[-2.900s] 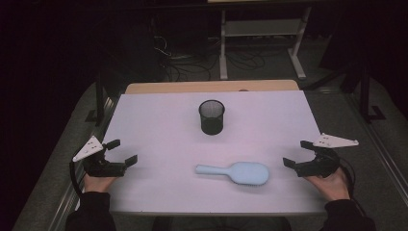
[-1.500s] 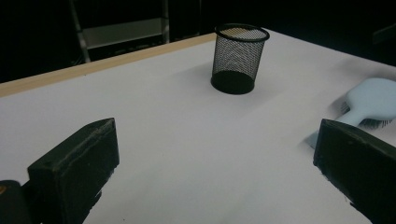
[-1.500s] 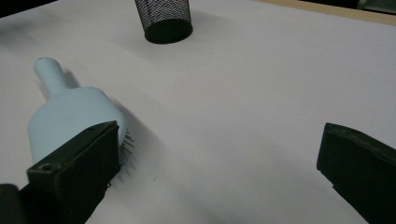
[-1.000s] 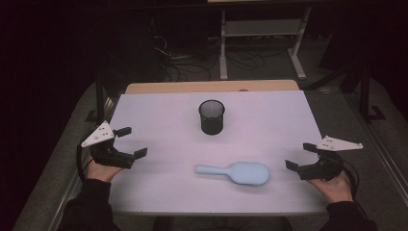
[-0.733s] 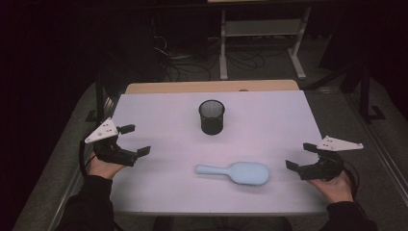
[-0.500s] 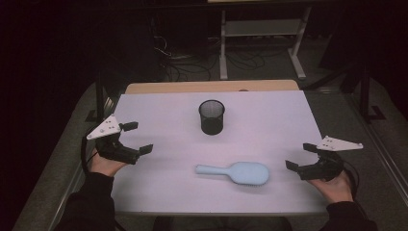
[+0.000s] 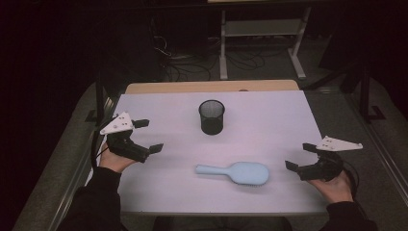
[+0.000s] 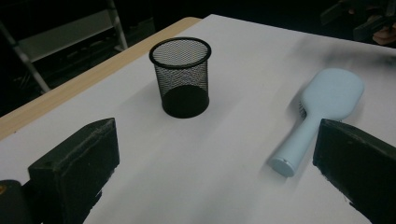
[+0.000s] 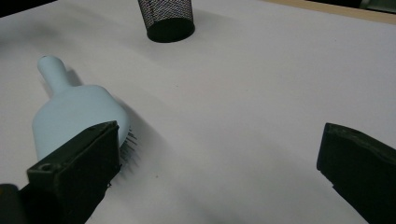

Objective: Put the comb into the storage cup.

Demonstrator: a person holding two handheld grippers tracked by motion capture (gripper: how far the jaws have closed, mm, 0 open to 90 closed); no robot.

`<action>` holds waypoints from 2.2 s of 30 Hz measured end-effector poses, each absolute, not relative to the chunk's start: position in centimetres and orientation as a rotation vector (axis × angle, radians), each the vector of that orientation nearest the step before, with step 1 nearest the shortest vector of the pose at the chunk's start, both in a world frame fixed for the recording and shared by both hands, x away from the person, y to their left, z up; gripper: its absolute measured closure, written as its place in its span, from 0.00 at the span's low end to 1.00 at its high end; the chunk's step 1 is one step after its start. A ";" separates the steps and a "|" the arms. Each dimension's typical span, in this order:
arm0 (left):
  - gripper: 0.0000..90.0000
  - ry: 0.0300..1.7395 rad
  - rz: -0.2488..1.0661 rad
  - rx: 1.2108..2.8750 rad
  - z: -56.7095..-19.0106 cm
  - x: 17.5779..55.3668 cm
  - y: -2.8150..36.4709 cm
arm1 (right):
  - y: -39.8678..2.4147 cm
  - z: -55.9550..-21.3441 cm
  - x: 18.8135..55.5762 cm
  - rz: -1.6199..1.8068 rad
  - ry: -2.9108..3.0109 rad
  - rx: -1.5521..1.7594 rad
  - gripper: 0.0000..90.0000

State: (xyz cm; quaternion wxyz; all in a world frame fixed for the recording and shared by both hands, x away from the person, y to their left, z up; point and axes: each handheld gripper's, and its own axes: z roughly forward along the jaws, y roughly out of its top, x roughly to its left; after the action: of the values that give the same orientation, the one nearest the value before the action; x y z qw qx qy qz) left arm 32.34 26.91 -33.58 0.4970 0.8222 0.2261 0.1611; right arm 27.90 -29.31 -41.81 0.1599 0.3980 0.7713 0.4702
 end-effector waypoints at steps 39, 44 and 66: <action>0.05 0.378 0.316 2.118 -32.7 33.2 21.1 | -29.3 -41.8 27.9 1.336 2.206 1.133 0.00; 0.05 0.361 0.307 2.138 -32.8 33.3 20.4 | -29.3 -41.8 27.9 1.335 2.209 1.130 0.00; 0.05 0.297 0.250 2.218 -33.7 33.6 17.7 | -29.2 -41.9 28.0 1.331 2.224 1.126 0.00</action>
State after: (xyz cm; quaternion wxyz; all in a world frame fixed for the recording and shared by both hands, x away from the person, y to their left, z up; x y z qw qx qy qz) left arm 33.63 17.73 -33.66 0.4304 0.8891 0.1191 0.1001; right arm 27.98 -29.19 -41.86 0.1573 0.3936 0.7772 0.4651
